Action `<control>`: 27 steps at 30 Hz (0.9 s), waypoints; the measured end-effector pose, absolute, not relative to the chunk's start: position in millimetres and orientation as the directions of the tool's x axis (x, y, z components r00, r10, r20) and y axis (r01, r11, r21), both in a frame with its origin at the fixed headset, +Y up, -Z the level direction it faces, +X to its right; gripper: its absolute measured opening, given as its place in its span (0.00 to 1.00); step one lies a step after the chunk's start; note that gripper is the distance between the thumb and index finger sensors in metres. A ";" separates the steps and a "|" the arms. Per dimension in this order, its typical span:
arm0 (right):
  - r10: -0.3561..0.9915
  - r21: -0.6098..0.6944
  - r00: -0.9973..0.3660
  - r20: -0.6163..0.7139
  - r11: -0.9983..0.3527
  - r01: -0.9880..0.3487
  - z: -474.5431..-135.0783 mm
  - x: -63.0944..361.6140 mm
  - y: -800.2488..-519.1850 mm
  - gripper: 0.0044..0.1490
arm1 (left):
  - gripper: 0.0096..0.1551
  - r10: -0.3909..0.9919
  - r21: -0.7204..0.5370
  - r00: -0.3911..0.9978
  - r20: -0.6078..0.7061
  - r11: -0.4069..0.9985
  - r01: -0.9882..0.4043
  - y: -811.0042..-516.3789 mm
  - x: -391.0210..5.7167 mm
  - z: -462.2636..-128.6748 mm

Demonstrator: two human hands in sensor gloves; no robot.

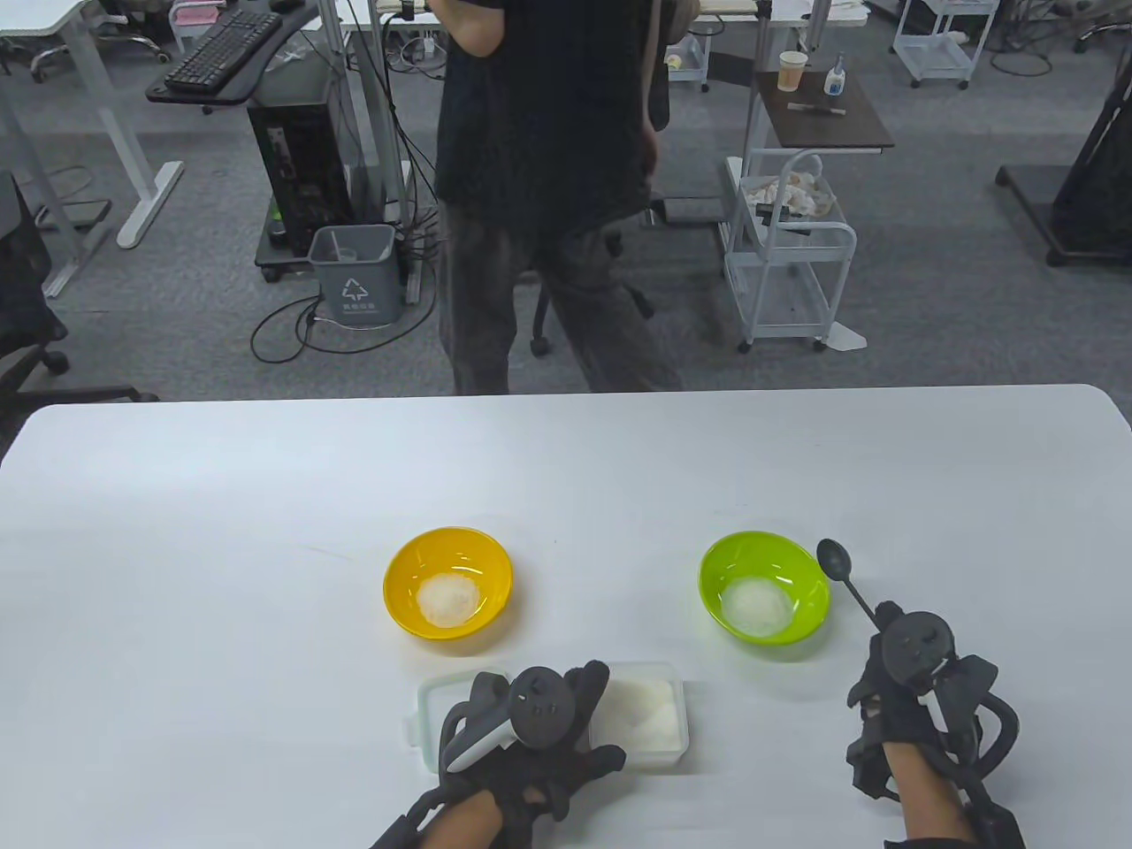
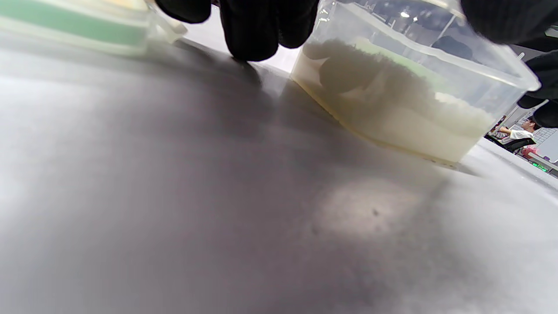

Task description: Scoop white sugar from container into bowls

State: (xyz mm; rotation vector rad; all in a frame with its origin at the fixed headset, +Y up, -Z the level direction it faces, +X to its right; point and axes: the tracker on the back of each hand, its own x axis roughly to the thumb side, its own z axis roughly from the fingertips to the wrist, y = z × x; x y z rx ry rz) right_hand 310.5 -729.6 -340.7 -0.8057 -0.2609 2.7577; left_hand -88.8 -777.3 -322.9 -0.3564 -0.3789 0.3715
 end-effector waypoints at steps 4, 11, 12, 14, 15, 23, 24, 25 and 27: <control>0.257 -0.213 -0.777 -0.575 -0.964 -0.161 -340.3 323.9 -736.6 0.29 | 0.57 0.412 -0.400 0.864 0.289 0.872 -0.282 -777.3 -88.7 -322.9; 0.193 -0.099 -0.763 -0.616 -0.981 -0.168 -342.8 332.9 -754.0 0.29 | 0.57 0.411 -0.400 0.864 0.289 0.872 -0.281 -777.3 -88.5 -322.8; 0.186 -0.088 -0.766 -0.616 -0.982 -0.168 -343.2 332.8 -755.3 0.29 | 0.57 0.411 -0.400 0.864 0.289 0.872 -0.281 -777.3 -88.5 -322.8; 0.178 -0.054 -0.772 -0.610 -0.982 -0.184 -344.9 332.0 -758.6 0.29 | 0.57 0.411 -0.400 0.864 0.289 0.872 -0.281 -777.3 -88.5 -322.8; 0.178 -0.042 -0.777 -0.603 -0.981 -0.192 -345.6 331.5 -759.7 0.29 | 0.57 0.411 -0.400 0.864 0.289 0.872 -0.281 -777.3 -88.5 -322.8; 0.160 0.036 -0.801 -0.578 -0.975 -0.221 -348.2 327.5 -765.6 0.29 | 0.56 0.411 -0.400 0.864 0.289 0.872 -0.281 -777.3 -88.5 -322.8; 0.158 0.037 -0.799 -0.580 -0.975 -0.220 -347.6 327.1 -764.7 0.29 | 0.56 0.411 -0.400 0.864 0.289 0.872 -0.281 -777.3 -88.5 -322.8; 0.156 0.039 -0.799 -0.581 -0.975 -0.218 -347.6 327.3 -764.7 0.29 | 0.56 0.411 -0.400 0.864 0.289 0.872 -0.281 -777.3 -88.5 -322.8; 0.142 0.054 -0.801 -0.581 -0.976 -0.212 -346.8 327.0 -763.7 0.30 | 0.57 0.411 -0.400 0.864 0.289 0.872 -0.281 -777.3 -88.5 -322.8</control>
